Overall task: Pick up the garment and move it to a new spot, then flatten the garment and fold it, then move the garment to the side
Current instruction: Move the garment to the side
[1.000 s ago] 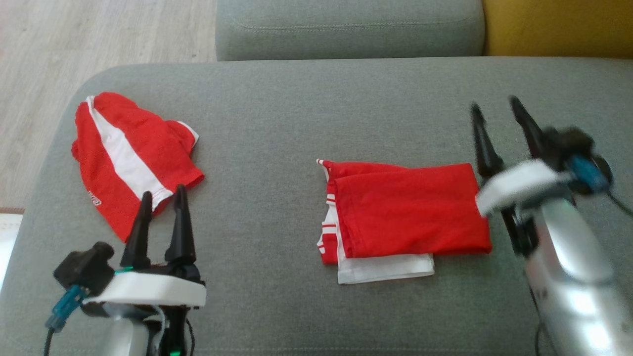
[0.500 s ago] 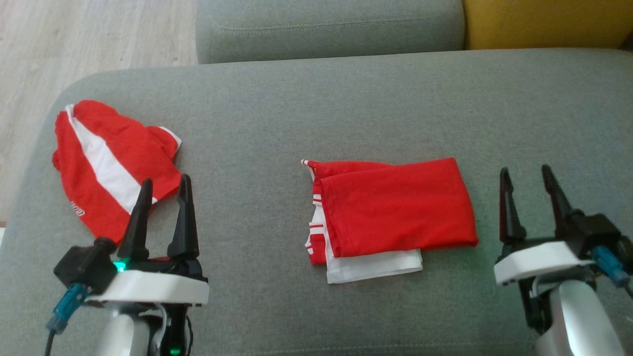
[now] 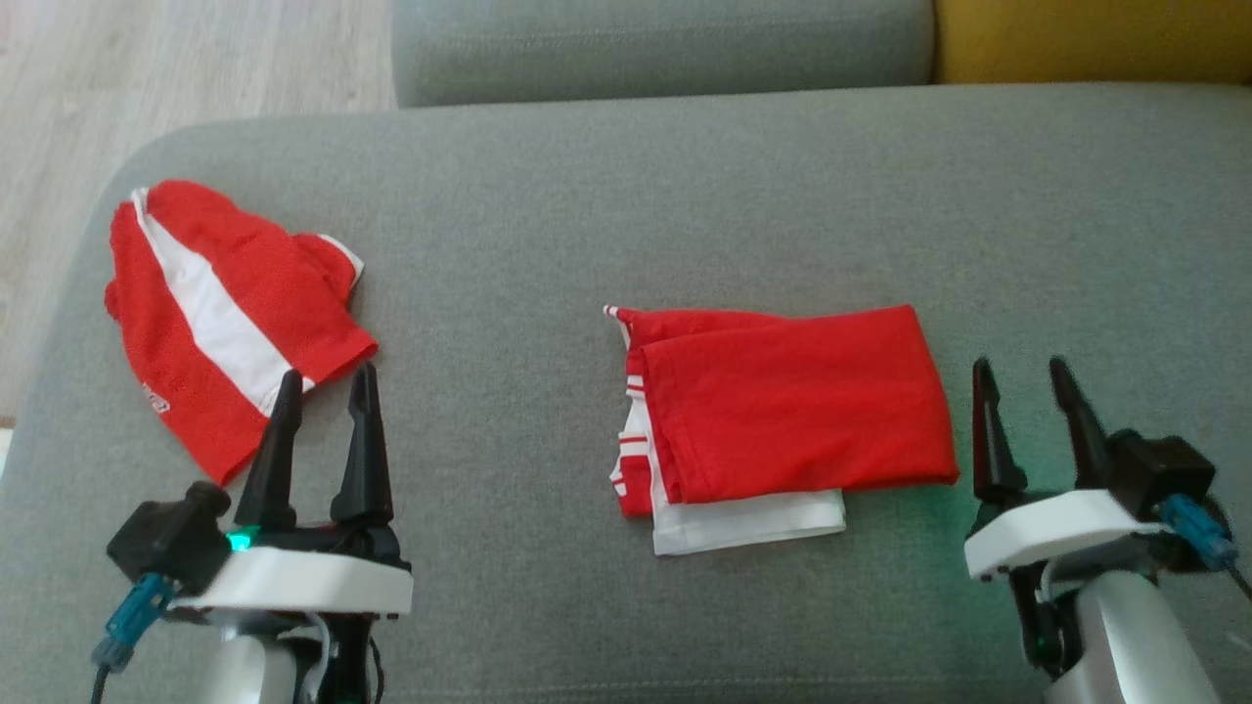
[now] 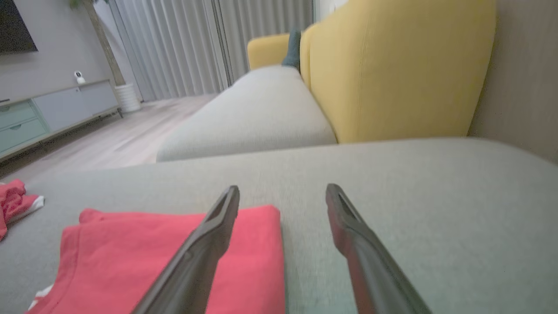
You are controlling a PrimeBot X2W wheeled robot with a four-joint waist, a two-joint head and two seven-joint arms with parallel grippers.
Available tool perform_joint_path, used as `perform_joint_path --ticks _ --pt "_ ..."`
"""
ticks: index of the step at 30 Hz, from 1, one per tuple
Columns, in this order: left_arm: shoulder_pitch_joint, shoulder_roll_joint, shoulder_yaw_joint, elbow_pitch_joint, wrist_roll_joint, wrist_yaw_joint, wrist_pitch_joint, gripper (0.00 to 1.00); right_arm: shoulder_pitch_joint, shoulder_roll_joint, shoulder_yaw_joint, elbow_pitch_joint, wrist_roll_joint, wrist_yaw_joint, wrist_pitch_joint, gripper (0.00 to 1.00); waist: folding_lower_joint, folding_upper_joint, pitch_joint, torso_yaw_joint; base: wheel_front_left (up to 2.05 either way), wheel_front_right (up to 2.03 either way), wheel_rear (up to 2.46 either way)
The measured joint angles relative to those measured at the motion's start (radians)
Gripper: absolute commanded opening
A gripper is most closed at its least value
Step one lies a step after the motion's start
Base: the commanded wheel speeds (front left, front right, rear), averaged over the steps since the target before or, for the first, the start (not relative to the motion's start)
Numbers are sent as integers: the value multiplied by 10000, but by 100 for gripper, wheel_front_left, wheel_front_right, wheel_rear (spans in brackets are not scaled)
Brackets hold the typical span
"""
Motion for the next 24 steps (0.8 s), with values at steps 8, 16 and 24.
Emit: perform_joint_path --ticks 8,16,24 --pt "-245 0 -109 121 6 -163 0 100 -759 -2 10 1862 2011 0 1018 100 0 0 722 214 0 0 0" --pt "-757 -2 -119 274 8 -251 -2 100 -1728 -2 807 3277 2826 0 1145 100 0 0 1325 438 0 0 0" --pt "-797 -2 -52 316 21 -259 -2 100 -2767 -31 1285 4144 1290 0 696 0 0 0 1607 307 0 0 0"
